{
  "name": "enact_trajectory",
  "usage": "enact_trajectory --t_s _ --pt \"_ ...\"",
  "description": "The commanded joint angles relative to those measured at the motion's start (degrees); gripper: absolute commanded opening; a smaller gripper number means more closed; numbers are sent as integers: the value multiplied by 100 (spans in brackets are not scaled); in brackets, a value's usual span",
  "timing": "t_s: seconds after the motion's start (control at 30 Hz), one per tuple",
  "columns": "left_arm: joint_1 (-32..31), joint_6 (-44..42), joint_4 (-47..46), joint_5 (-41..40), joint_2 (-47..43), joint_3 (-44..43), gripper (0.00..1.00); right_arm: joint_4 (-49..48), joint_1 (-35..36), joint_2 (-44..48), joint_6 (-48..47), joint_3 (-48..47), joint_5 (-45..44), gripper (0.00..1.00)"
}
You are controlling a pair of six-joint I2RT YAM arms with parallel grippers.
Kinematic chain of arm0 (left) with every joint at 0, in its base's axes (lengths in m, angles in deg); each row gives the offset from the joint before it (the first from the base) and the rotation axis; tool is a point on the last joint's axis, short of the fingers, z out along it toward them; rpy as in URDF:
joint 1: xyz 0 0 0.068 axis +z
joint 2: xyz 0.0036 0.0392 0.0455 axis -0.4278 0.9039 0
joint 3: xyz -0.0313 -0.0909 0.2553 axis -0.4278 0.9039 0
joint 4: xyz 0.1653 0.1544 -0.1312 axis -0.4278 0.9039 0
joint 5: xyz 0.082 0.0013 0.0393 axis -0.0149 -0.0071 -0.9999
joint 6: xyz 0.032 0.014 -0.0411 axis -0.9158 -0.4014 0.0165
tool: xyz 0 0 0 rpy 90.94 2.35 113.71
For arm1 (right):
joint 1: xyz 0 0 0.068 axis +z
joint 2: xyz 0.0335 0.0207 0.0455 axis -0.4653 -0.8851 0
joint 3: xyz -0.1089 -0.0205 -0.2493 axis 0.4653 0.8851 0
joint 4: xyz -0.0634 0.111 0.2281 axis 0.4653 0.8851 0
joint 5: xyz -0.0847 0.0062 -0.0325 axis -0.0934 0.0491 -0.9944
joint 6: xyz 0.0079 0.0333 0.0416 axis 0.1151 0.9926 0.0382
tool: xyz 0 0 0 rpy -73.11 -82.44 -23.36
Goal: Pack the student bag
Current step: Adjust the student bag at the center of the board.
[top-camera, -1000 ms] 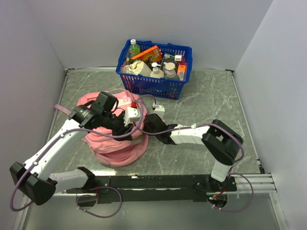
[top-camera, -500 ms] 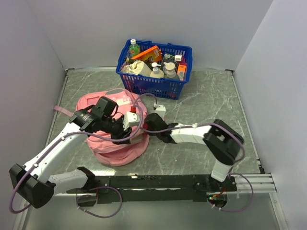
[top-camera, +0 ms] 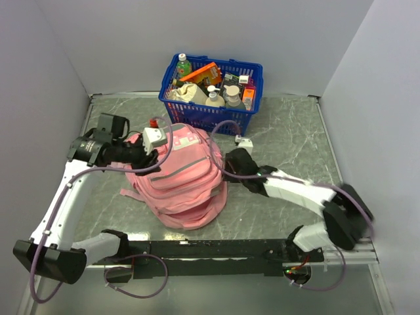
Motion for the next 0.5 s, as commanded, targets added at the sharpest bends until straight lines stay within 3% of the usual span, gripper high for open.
enact_trajectory --t_s 0.0,0.03,0.13,0.2,0.3,0.47 --pt "598 -1119 542 -18 -293 476 41 205 745 2079 -22 500 -279 50" --pt "660 -1234 568 -18 -311 582 41 241 1045 2570 -40 554 -437 51" --pt "985 -1639 603 147 -215 873 40 320 2214 2821 -40 572 -596 51" --pt "1327 -1955 673 315 -40 935 41 382 3003 2663 48 371 -597 48" --pt "1801 -2640 884 658 172 978 43 241 3429 2006 -303 20 -10 47" --pt "1874 -3291 298 614 68 1382 67 -189 3807 810 -1199 -228 317 52"
